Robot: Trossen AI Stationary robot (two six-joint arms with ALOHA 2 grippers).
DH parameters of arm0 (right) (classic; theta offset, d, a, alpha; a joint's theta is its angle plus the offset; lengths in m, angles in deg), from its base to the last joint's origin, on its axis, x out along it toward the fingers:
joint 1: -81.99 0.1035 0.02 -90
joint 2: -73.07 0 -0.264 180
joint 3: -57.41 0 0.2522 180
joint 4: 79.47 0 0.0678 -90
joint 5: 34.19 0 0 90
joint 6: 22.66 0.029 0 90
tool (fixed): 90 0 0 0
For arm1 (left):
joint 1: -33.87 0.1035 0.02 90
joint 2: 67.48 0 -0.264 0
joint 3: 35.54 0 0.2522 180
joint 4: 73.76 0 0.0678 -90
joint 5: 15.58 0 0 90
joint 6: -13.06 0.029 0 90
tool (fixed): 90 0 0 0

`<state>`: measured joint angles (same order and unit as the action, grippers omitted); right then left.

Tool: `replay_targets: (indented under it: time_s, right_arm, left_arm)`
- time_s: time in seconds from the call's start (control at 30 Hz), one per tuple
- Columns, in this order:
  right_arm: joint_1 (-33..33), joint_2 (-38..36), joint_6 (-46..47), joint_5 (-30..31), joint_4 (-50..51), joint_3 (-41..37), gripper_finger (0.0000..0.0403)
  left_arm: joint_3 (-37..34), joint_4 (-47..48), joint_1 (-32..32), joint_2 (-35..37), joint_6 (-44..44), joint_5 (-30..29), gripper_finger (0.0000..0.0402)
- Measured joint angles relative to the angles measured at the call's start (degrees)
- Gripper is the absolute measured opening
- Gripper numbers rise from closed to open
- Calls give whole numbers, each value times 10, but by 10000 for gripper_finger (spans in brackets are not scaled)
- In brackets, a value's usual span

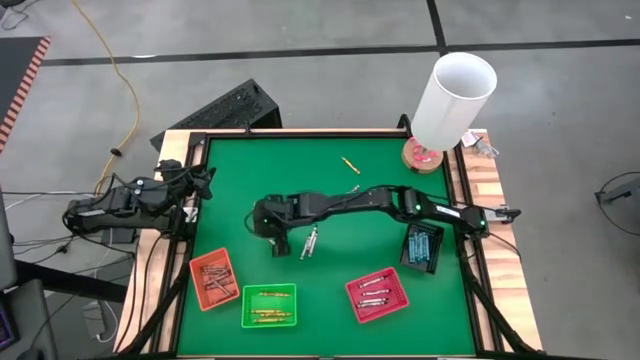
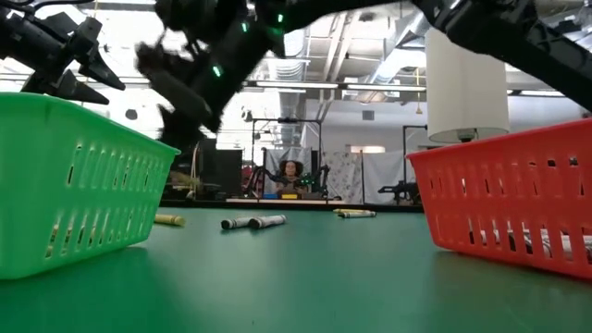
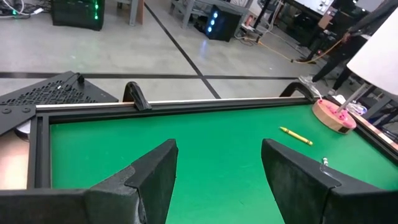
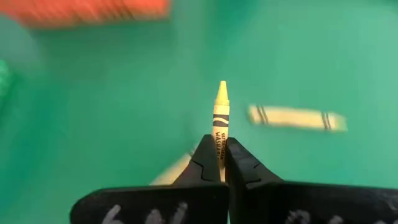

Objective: Sort crayons
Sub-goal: Put the yellow crayon into the green bin

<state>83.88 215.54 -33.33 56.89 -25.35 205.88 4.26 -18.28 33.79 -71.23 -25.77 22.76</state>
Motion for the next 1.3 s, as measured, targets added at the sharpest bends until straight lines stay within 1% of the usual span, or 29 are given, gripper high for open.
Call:
replay_targets:
  time_s: [0.23, 0.43, 0.53, 0.73, 1.0, 1.3]
  right_arm:
    - [46, -14, 34, -7, -70, -1, 0]
    - [97, -14, 48, -11, -115, 1, 0]
    - [111, -14, 66, -11, -140, 1, 0]
    - [124, -14, 142, -13, -144, 1, 0]
    - [132, -14, 237, -48, -127, 1, 0]
    - [130, -7, 331, -126, -127, -11, 0]
  left_arm:
    - [0, 0, 0, 0, -5, 0, 223]
    - [0, 0, 0, 0, -9, 1, 223]
    - [0, 0, 0, 0, -9, 2, 223]
    - [0, 0, 0, 0, -15, 6, 223]
    - [0, 0, 0, 0, -16, 30, 223]
    - [0, 0, 0, 0, -16, 37, 223]
